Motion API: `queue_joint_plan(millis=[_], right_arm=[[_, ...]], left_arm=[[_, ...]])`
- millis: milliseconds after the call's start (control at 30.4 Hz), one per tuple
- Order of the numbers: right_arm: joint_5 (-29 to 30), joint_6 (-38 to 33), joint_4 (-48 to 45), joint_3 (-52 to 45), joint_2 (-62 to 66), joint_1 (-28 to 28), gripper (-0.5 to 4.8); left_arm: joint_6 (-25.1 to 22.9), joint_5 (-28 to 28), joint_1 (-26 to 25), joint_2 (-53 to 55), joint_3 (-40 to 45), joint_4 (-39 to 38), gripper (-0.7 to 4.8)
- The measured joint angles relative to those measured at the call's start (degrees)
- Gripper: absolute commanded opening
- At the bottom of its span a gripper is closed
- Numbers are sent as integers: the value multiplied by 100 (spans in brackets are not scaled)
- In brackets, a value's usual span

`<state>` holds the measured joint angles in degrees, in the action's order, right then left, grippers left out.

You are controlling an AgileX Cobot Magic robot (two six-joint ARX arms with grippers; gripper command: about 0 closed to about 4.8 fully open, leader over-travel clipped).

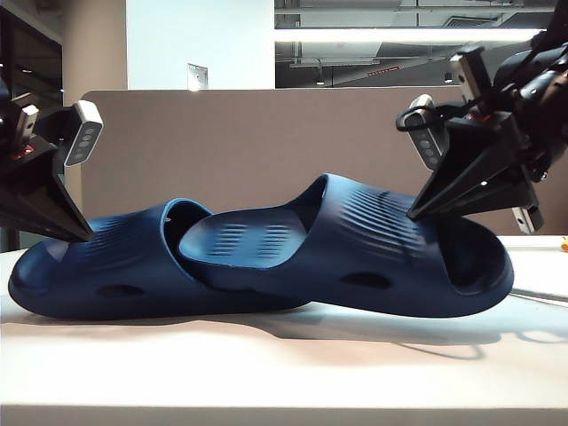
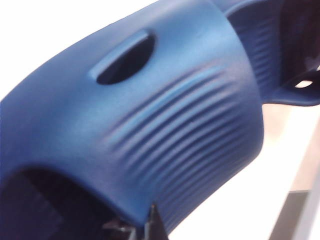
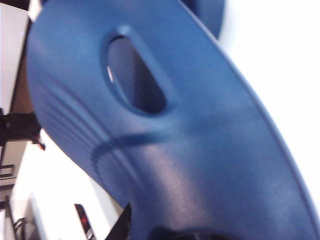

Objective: Interlock the pair of blue slippers on the table with their fronts facing up.

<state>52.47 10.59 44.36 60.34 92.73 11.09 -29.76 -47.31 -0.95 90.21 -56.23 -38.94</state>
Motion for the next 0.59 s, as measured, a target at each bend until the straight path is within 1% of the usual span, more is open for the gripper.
queue_joint_plan(millis=[132, 296, 592], right_arm=[[-109, 4, -247, 85, 79, 0, -2], [-448, 4, -308, 391, 201, 4, -2], [-883, 11, -363, 702, 575, -7, -2]], left_arm=[[0, 125, 7, 0, -72, 175, -5], [-2, 258, 101, 0, -177, 367, -5], [-2, 588, 555, 0, -214, 706, -5]])
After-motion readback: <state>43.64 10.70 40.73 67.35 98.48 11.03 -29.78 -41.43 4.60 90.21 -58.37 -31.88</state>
